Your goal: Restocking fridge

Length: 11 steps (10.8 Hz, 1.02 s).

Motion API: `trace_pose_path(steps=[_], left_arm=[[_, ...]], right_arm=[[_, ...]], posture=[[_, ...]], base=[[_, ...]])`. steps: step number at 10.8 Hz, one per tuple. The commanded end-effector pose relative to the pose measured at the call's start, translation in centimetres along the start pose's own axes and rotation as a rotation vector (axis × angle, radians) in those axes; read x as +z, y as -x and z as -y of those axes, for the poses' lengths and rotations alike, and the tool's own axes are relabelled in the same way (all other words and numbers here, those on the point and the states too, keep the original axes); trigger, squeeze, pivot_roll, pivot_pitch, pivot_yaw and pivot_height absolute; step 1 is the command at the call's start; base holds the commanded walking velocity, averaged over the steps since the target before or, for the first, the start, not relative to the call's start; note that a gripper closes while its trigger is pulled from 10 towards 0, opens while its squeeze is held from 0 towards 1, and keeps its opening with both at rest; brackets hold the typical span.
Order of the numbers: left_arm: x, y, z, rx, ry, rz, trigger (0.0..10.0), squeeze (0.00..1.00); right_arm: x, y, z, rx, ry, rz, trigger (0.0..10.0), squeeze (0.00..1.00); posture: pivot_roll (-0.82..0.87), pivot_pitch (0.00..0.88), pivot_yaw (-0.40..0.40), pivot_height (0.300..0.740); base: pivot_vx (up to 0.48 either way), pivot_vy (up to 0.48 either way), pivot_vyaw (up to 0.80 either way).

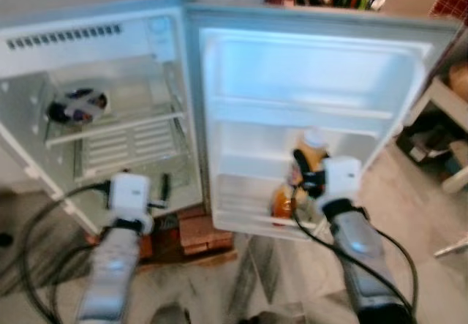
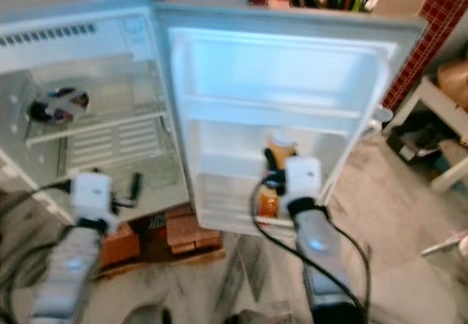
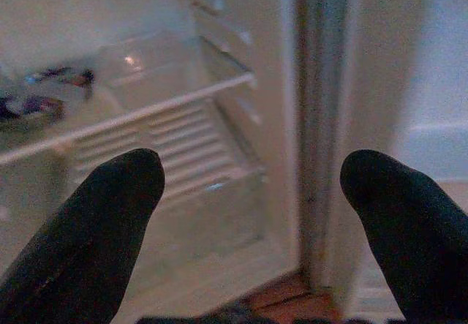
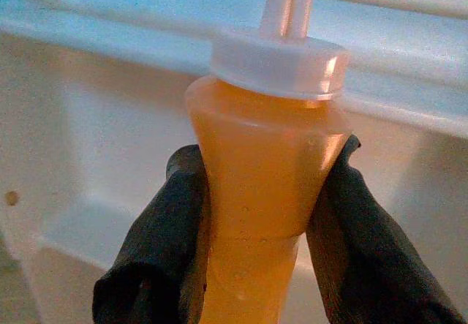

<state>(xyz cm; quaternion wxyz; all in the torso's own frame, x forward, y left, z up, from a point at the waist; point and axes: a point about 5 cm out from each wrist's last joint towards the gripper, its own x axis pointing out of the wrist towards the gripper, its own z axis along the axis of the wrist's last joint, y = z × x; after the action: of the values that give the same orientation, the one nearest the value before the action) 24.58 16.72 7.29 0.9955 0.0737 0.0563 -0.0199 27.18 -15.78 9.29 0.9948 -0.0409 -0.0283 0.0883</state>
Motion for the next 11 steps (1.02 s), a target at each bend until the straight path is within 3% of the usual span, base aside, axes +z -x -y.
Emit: trace_pose_path(steps=[1, 2, 4, 7, 9, 11], left_arm=[[0.0, 0.2, -0.7, 0.019, -0.01, -0.005, 10.0, 0.0], [-0.1, 0.3, -0.6, 0.019, -0.009, -0.005, 10.0, 0.0], [-0.2, 0.5, -0.5, 0.024, -0.005, -0.011, 10.0, 0.0], [-2.0, 2.1, -0.2, 0.026, -0.013, -0.083, 10.0, 0.0], [-1.6, 1.9, -0.3, 0.031, -0.016, -0.076, 10.0, 0.0], [-1.4, 1.7, -0.3, 0.029, -0.029, -0.067, 10.0, 0.0]], right_arm=[[0.4, -0.2, -0.4, 0.035, -0.034, 0.008, 10.0, 0.0], [0.0, -0.1, -1.4, 0.15, -0.114, -0.03, 10.0, 0.0], [0.0, 0.0, -2.5, 0.253, -0.163, -0.046, 10.0, 0.0], [0.2, -0.2, -3.4, 0.344, -0.148, -0.046, 10.0, 0.0], [0.2, -0.3, -3.4, 0.353, -0.142, -0.048, 10.0, 0.0], [0.2, -0.3, -3.3, 0.349, -0.122, -0.045, 10.0, 0.0]], posture=[[0.15, 0.07, -0.052, 0.74], [0.15, 0.073, -0.053, 0.74], [0.15, 0.08, -0.055, 0.74], [0.16, 0.087, -0.059, 0.74], [0.16, 0.086, -0.062, 0.735], [0.16, 0.086, -0.065, 0.69]], base=[[0.0, 0.0, 0.0], [0.0, 0.0, 0.0], [0.0, 0.0, 0.0], [0.0, 0.0, 0.0], [0.0, 0.0, 0.0], [0.0, 0.0, 0.0]])
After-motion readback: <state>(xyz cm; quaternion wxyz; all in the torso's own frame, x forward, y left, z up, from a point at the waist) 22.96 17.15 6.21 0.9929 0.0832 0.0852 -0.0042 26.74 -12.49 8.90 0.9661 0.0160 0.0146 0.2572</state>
